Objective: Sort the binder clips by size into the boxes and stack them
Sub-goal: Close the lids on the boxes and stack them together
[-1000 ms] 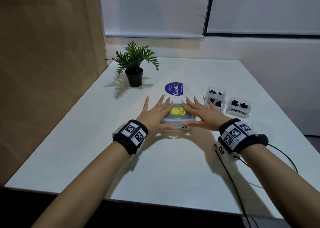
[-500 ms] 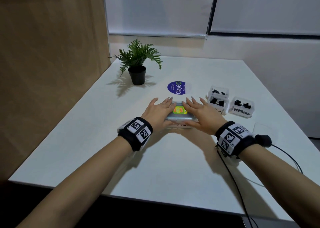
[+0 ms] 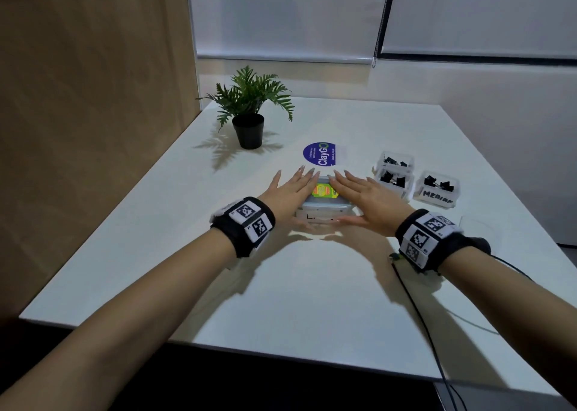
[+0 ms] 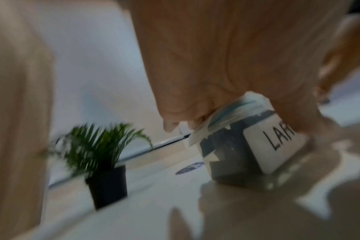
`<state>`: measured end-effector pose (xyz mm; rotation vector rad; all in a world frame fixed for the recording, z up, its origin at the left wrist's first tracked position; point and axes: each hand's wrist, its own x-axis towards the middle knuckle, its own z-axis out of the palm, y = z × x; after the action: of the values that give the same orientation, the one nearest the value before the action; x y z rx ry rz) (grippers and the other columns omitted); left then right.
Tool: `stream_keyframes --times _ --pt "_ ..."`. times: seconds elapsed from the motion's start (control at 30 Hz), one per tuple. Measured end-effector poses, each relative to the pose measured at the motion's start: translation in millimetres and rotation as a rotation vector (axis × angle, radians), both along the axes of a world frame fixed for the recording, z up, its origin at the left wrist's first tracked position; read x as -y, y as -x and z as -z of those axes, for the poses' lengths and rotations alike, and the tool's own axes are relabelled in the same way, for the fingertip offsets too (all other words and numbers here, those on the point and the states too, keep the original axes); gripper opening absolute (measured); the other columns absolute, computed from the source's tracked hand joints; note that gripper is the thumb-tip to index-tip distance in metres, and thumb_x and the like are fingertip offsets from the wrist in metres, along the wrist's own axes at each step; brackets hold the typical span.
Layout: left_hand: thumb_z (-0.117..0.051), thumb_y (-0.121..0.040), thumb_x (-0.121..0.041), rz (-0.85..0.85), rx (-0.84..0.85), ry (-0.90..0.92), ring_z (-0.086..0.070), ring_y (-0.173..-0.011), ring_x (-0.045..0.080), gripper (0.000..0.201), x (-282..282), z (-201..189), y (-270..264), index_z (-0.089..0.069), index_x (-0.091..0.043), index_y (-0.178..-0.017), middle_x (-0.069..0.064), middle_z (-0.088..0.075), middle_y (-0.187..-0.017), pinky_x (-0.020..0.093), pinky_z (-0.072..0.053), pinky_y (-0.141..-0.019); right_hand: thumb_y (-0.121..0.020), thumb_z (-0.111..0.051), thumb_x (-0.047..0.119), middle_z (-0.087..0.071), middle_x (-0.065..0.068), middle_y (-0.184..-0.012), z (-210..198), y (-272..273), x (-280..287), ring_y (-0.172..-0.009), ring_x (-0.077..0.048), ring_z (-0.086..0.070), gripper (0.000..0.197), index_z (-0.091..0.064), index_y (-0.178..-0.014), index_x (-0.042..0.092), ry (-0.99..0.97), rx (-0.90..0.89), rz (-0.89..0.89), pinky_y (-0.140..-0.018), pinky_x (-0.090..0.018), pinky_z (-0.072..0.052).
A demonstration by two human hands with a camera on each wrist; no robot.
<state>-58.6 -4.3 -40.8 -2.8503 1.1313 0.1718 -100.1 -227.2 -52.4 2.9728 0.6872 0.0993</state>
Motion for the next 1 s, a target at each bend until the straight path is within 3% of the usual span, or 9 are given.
stream_keyframes --times 0.1,0.23,0.33,0.4,0.57,0.73,0.83,0.93,1.0 --pt "-0.069 -0.081 -0.046 -0.01 -0.09 0.12 0.016 -0.147 0.02 0.114 -6 -1 -2 0.016 -0.017 -0.151 0.0 0.014 -0.161 0.058 0.001 -0.117 -0.066 0.003 0.089 -0.007 -0.001 -0.161 -3 -3 1 -0.149 -0.021 -0.011 0.112 -0.006 -0.154 0.02 0.026 -0.026 0.023 -0.118 -0.051 -0.018" --pt "-0.079 -0.07 -0.047 -0.101 -0.263 0.326 0.017 -0.147 0.02 0.128 -17 -3 -7 0.016 -0.02 -0.151 -0.003 0.015 -0.16 0.055 -0.002 -0.118 -0.078 -0.035 0.075 0.006 -0.002 -0.162 3 -9 9 -0.149 -0.023 -0.012 0.093 -0.002 -0.153 0.031 -0.096 -0.053 0.066 -0.118 -0.054 -0.013" --pt "-0.083 -0.061 -0.05 -0.15 -0.285 0.322 0.013 -0.147 0.016 0.135 -24 -4 -11 0.011 -0.02 -0.152 -0.002 0.012 -0.161 0.052 -0.006 -0.119 -0.072 -0.044 0.075 0.007 -0.002 -0.162 2 -6 14 -0.144 -0.023 -0.027 0.104 0.003 -0.153 0.031 -0.175 -0.11 0.056 -0.115 -0.048 -0.027" --pt "-0.086 -0.059 -0.047 -0.213 -0.311 0.355 0.007 -0.148 0.02 0.137 -27 -7 -11 0.01 -0.022 -0.152 0.006 0.012 -0.16 0.043 -0.008 -0.12 -0.065 -0.053 0.074 0.007 -0.003 -0.162 -2 -2 13 -0.139 -0.028 -0.036 0.115 0.006 -0.153 0.029 -0.257 -0.126 0.057 -0.112 -0.043 -0.034" --pt "-0.081 -0.066 -0.048 -0.259 -0.304 0.337 -0.007 -0.148 0.03 0.125 -30 -12 -15 0.006 -0.026 -0.153 0.015 0.008 -0.159 0.038 -0.015 -0.118 -0.065 -0.069 0.061 0.008 -0.005 -0.161 -8 1 14 -0.144 -0.028 -0.027 0.123 0.009 -0.153 0.026 -0.327 -0.131 0.075 -0.112 -0.039 -0.03" --pt "-0.08 -0.069 -0.044 -0.149 -0.301 0.384 0.005 -0.149 0.017 0.115 -29 -17 -14 -0.005 -0.025 -0.154 0.0 -0.002 -0.161 0.036 -0.007 -0.12 -0.064 -0.064 0.066 0.004 -0.008 -0.161 -8 -2 17 -0.142 -0.033 -0.029 0.12 0.008 -0.152 0.028 -0.316 -0.123 0.073 -0.114 -0.044 -0.03" --pt "-0.074 -0.073 -0.052 -0.138 -0.316 0.377 0.008 -0.148 0.013 0.109 -24 -17 -14 -0.008 -0.021 -0.154 -0.004 -0.004 -0.161 0.04 -0.006 -0.121 -0.07 -0.057 0.067 0.002 -0.006 -0.162 -11 -2 14 -0.143 -0.03 -0.027 0.107 0.001 -0.153 0.032 -0.318 -0.138 0.088 -0.114 -0.042 -0.029" --pt "-0.057 -0.087 -0.053 -0.21 -0.331 0.4 -0.002 -0.149 0.018 0.088 -15 -18 -16 -0.014 -0.014 -0.153 0.005 -0.01 -0.161 0.033 -0.01 -0.12 -0.087 -0.051 0.056 -0.004 -0.002 -0.162 -14 -6 12 -0.147 -0.021 -0.018 0.08 -0.014 -0.153 0.03 -0.342 -0.206 0.125 -0.118 -0.034 -0.02" --pt "-0.058 -0.088 -0.051 -0.234 -0.325 0.374 -0.014 -0.147 0.019 0.084 -10 -23 -17 -0.019 -0.014 -0.152 0.006 -0.018 -0.159 0.03 -0.016 -0.117 -0.088 -0.052 0.054 -0.006 0.004 -0.161 -14 -8 13 -0.146 -0.016 -0.021 0.075 -0.019 -0.152 0.032 -0.358 -0.274 0.162 -0.119 -0.033 -0.02"
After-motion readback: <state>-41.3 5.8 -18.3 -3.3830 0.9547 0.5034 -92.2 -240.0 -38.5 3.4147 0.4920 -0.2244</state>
